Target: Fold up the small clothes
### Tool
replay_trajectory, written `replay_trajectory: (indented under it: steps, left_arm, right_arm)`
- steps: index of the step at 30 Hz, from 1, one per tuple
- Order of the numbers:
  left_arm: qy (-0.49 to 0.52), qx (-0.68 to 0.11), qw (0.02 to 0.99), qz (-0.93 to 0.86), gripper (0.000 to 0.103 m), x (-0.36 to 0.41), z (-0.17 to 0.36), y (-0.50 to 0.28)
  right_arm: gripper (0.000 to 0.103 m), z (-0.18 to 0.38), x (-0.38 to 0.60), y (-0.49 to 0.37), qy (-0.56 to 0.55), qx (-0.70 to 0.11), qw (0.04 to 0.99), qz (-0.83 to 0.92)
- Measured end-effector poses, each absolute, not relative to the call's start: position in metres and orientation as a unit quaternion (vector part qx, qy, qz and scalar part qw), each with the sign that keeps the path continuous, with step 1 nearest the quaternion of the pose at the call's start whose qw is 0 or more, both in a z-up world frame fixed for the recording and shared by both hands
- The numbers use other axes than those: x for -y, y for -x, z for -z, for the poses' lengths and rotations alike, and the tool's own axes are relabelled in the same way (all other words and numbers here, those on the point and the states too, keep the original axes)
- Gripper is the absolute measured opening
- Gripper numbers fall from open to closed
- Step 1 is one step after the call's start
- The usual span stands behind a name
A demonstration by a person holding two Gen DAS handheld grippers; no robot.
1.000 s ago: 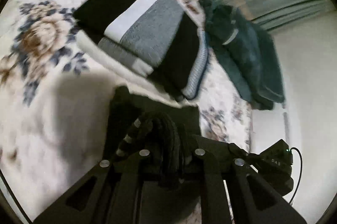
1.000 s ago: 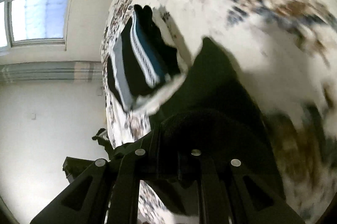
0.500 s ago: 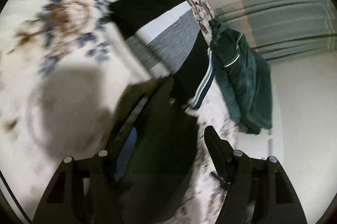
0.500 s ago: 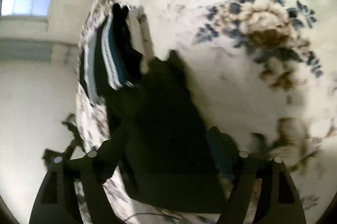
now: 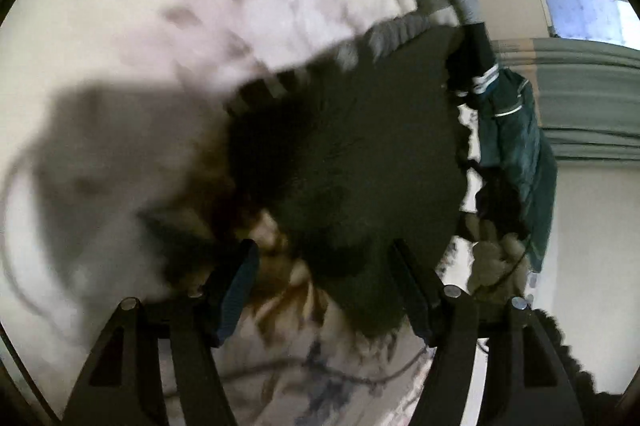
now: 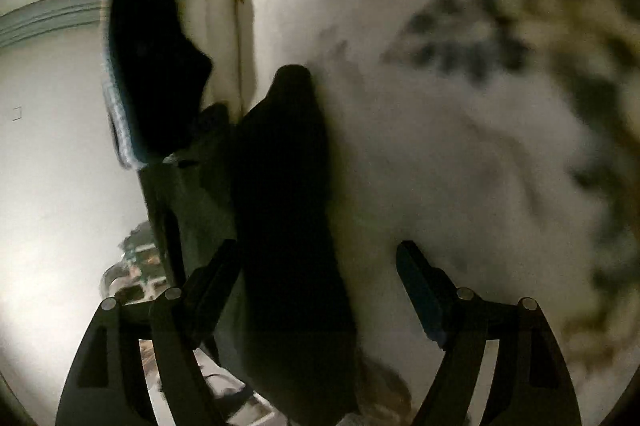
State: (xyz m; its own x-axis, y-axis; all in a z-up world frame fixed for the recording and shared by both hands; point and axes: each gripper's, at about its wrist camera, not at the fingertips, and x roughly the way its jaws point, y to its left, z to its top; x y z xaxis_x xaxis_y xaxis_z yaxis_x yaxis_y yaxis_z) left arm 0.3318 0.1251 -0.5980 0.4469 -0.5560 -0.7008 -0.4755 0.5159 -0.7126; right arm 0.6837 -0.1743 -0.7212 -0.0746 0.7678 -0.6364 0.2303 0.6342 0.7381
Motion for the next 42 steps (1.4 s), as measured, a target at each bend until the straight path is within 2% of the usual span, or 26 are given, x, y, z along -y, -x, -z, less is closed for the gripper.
replay_trajectory:
  steps: [1, 7, 8, 9, 11, 12, 16, 20, 24, 28, 31, 32, 33, 34, 37, 38, 39, 40, 42]
  left_arm:
    - [0.489, -0.525, 0.696, 0.03, 0.065, -0.12, 0.604, -0.339]
    - [0.519, -0.474, 0.711, 0.002, 0.068, -0.122, 0.608, -0.375]
    - [0.523, -0.464, 0.715, -0.004, 0.065, -0.124, 0.605, -0.377]
    - [0.521, -0.46, 0.719, -0.011, 0.043, -0.126, 0.601, -0.379]
    - [0.513, -0.463, 0.723, -0.012, 0.029, -0.129, 0.595, -0.385]
    - [0.507, -0.466, 0.725, -0.012, 0.025, -0.131, 0.59, -0.387]
    - [0.503, -0.472, 0.725, 0.005, 0.02, -0.144, 0.567, -0.399]
    - [0.476, -0.483, 0.734, 0.039, 0.019, -0.171, 0.531, -0.422]
    - [0.431, -0.534, 0.723, 0.084, 0.019, -0.194, 0.508, -0.448]
    - [0.344, -0.616, 0.693, 0.15, 0.021, -0.18, 0.519, -0.465]
    - [0.293, -0.669, 0.665, 0.157, 0.035, -0.167, 0.558, -0.463]
    - [0.293, -0.671, 0.664, 0.153, 0.046, -0.169, 0.567, -0.462]
    - [0.302, -0.668, 0.664, 0.146, 0.057, -0.173, 0.574, -0.461]
    - [0.318, -0.662, 0.663, 0.143, 0.059, -0.178, 0.576, -0.46]
    - [0.364, -0.64, 0.662, 0.136, 0.06, -0.194, 0.569, -0.445]
    - [0.373, -0.632, 0.666, 0.132, 0.061, -0.2, 0.563, -0.438]
    - [0.376, -0.625, 0.673, 0.125, 0.064, -0.206, 0.557, -0.43]
    - [0.373, -0.62, 0.68, 0.118, 0.065, -0.21, 0.549, -0.423]
    - [0.356, -0.614, 0.697, 0.102, 0.068, -0.221, 0.536, -0.403]
  right_arm:
    - [0.095, 0.724, 0.17, -0.688, -0.367, -0.692, 0.57, -0.247]
    - [0.096, 0.734, 0.15, -0.697, -0.384, -0.682, 0.555, -0.28]
    - [0.096, 0.734, 0.149, -0.696, -0.383, -0.679, 0.557, -0.284]
    - [0.094, 0.734, 0.147, -0.694, -0.386, -0.676, 0.558, -0.287]
    - [0.052, 0.732, 0.144, -0.687, -0.393, -0.671, 0.554, -0.299]
    - [0.024, 0.734, 0.142, -0.681, -0.381, -0.681, 0.556, -0.287]
    - [0.017, 0.72, 0.155, -0.655, -0.427, -0.65, 0.571, -0.263]
    - [0.015, 0.69, 0.174, -0.592, -0.491, -0.618, 0.568, -0.233]
    - [0.015, 0.666, 0.18, -0.481, -0.544, -0.616, 0.543, -0.174]
    - [0.015, 0.65, 0.163, -0.366, -0.58, -0.61, 0.529, -0.103]
    - [0.015, 0.666, 0.152, -0.32, -0.571, -0.618, 0.538, -0.055]
    - [0.017, 0.673, 0.148, -0.316, -0.565, -0.624, 0.537, -0.045]
    - [0.024, 0.682, 0.15, -0.311, -0.564, -0.631, 0.532, -0.028]
    - [0.033, 0.687, 0.154, -0.307, -0.567, -0.638, 0.52, -0.011]
    - [0.038, 0.683, 0.161, -0.307, -0.55, -0.668, 0.5, -0.019]
    - [0.043, 0.676, 0.162, -0.308, -0.531, -0.681, 0.503, -0.023]
    - [0.053, 0.665, 0.164, -0.308, -0.509, -0.694, 0.509, -0.023]
    - [0.056, 0.652, 0.168, -0.306, -0.484, -0.708, 0.514, -0.024]
    - [0.056, 0.628, 0.166, -0.299, -0.431, -0.746, 0.508, -0.023]
